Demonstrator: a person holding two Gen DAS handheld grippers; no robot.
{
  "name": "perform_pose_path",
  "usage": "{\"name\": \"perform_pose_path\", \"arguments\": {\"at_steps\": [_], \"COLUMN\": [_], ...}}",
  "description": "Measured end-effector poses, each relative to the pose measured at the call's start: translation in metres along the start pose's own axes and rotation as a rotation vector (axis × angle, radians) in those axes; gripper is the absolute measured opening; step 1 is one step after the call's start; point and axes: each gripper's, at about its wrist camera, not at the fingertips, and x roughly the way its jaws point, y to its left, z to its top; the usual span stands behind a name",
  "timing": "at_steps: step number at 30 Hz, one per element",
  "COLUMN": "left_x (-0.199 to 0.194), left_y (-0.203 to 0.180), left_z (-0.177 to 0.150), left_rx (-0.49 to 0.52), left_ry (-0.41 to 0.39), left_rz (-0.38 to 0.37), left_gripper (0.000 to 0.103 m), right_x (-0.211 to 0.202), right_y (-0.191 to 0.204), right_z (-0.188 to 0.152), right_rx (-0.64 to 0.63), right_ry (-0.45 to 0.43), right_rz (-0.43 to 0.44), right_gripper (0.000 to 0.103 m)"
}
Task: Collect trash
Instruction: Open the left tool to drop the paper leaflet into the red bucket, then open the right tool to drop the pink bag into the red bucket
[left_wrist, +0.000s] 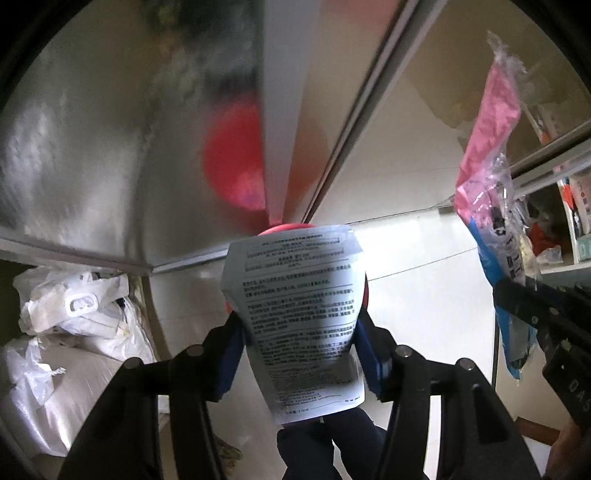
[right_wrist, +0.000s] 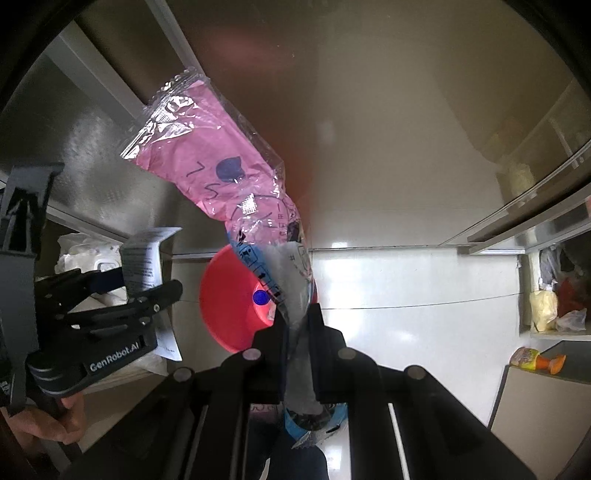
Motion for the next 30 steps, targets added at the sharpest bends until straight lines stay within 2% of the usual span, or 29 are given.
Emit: {"name": "perform_pose_path", "arguments": {"at_steps": [3, 6, 7, 10, 12, 14, 16, 23, 30], "left_x": [0.007, 0.007, 0.005, 0.004, 0.005, 0.004, 0.004, -0.004, 0.000], "left_y": [0.000, 0.002, 0.001, -0.001, 0.000, -0.001, 0.000, 0.005, 0.033], "left_z": [0.000, 0.001, 0.001, 0.001, 0.001, 0.003, 0.002, 0.000, -0.010], "left_rx": [0.003, -0.004, -0.003, 0.011, 0.015, 0.013, 0.014, 0.013, -0.037], "left_ry": [-0.006, -0.018, -0.018, -0.031, -0.038, -0.034, -0.030, -0.028, -0.020], "left_rz": [0.001, -0.012, -0.012, -0.014, -0.027, -0.034, -0.029, -0.009, 0.021], "left_gripper": [0.054, 0.060, 0.063, 0.084, 0.085, 0.097, 0.103, 0.103, 0.103], "right_x": [0.003, 0.002, 0.000, -0.004, -0.003, 0.001, 0.002, 0.008, 0.024], "right_y": [0.000, -0.001, 0.001, -0.001, 0.001, 0.002, 0.002, 0.008, 0.024], "right_z": [0.002, 0.003, 0.005, 0.001, -0.001, -0.004, -0.005, -0.005, -0.003], "right_rx": [0.005, 0.005, 0.003, 0.002, 0.003, 0.004, 0.007, 0.000, -0.037], "right_ry": [0.002, -0.001, -0.002, -0.004, -0.005, -0.006, -0.006, -0.009, 0.019], "right_rz": [0.004, 0.002, 0.001, -0.003, -0.008, -0.012, -0.014, -0.003, 0.022], "right_gripper": [0.009, 0.009, 0.009, 0.009, 0.009, 0.009, 0.009, 0.009, 0.010]}}
